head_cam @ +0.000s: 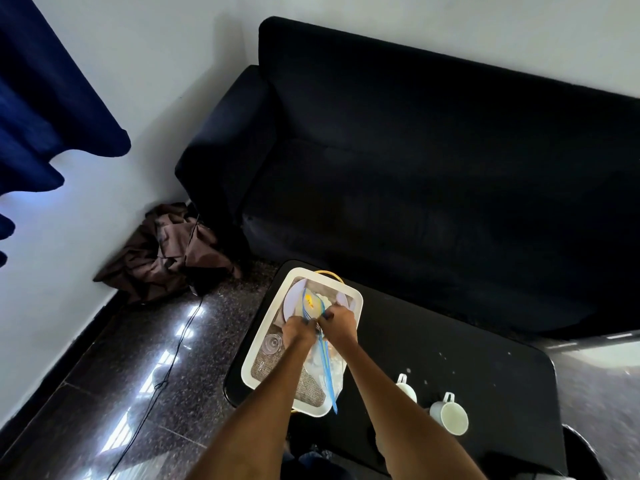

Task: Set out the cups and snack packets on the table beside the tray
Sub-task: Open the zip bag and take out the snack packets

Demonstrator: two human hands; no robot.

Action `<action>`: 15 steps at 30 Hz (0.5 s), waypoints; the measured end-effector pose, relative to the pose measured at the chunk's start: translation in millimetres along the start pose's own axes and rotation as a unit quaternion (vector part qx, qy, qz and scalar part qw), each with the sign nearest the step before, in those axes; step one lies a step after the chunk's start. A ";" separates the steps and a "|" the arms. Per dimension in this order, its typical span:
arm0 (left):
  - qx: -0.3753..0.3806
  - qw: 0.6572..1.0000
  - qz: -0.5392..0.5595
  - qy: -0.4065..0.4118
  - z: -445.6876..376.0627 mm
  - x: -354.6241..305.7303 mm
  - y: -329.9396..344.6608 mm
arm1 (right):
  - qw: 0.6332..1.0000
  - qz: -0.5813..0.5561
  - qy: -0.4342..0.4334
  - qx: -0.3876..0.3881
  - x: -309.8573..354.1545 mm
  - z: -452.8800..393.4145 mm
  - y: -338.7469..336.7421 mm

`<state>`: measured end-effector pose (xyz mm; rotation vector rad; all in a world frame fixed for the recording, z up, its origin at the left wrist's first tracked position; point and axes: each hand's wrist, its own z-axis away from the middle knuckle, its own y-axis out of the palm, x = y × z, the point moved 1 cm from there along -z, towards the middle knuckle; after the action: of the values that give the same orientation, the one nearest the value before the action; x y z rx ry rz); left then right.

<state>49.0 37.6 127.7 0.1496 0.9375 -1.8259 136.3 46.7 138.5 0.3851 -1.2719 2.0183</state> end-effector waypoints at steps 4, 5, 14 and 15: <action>-0.001 1.000 0.003 0.025 -0.3 4.1 0.1 | 1.000 0.001 0.010 0.007 -7.3 7.7 5.8; -0.004 1.000 -0.001 0.025 0.9 4.3 -1.6 | 1.000 0.003 0.008 0.003 -8.6 9.8 5.1; -0.062 0.998 0.026 -0.018 4.8 16.9 -6.3 | 0.995 -0.038 0.091 -0.020 -15.3 16.5 4.8; -0.027 0.998 0.038 -0.035 6.9 22.6 2.0 | 0.994 -0.039 0.099 0.019 -16.5 19.3 11.6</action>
<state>42.4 16.1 120.2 0.0874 0.9189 -1.7231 137.6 20.0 130.2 0.2424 -1.0822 1.9644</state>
